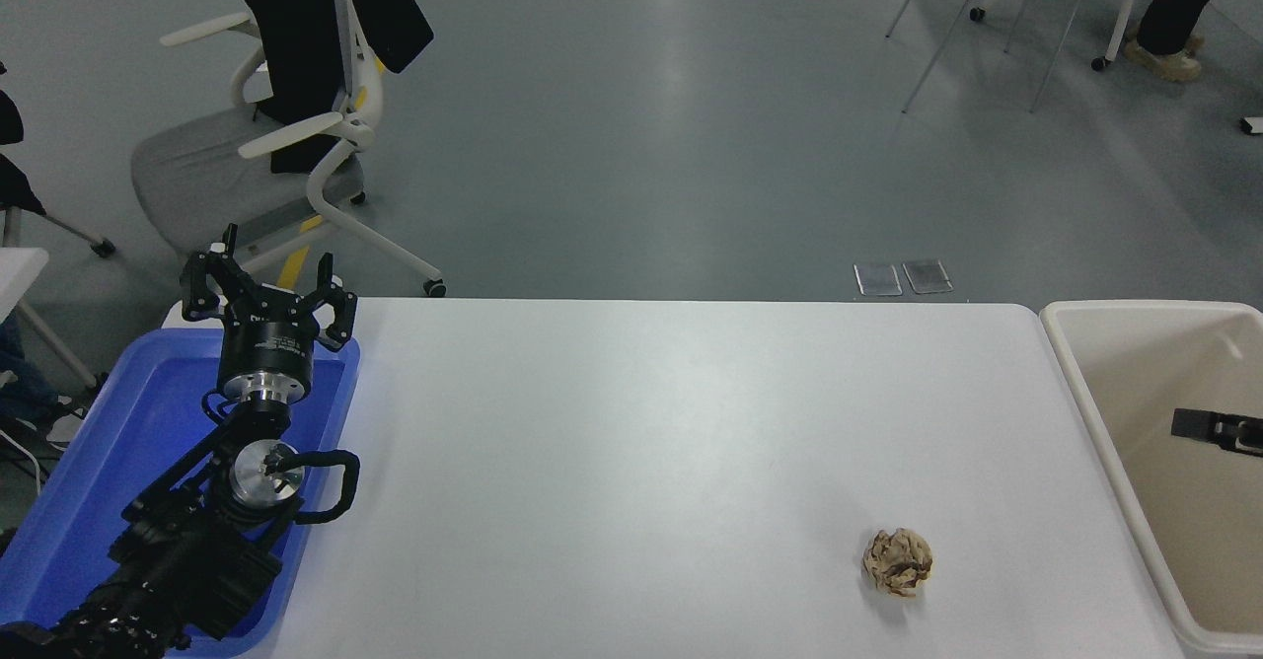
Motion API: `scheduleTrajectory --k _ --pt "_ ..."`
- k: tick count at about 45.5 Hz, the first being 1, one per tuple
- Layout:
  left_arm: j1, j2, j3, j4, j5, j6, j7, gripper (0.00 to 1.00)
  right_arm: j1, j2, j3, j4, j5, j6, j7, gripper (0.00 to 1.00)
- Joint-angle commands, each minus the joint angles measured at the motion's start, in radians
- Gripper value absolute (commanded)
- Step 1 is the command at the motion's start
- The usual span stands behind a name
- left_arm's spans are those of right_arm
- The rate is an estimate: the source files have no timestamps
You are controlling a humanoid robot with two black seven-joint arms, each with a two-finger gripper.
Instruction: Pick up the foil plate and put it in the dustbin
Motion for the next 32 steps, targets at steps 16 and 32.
scheduleTrajectory --k 16,32 --pt "0.002 0.0 0.0 0.0 0.0 0.0 0.0 0.99 0.762 0.142 -0.42 0.649 0.204 0.213 -0.005 1.0" --pt "0.002 0.001 0.0 0.0 0.0 0.0 0.0 0.99 1.003 0.383 -0.44 0.753 0.479 0.426 -0.003 1.0"
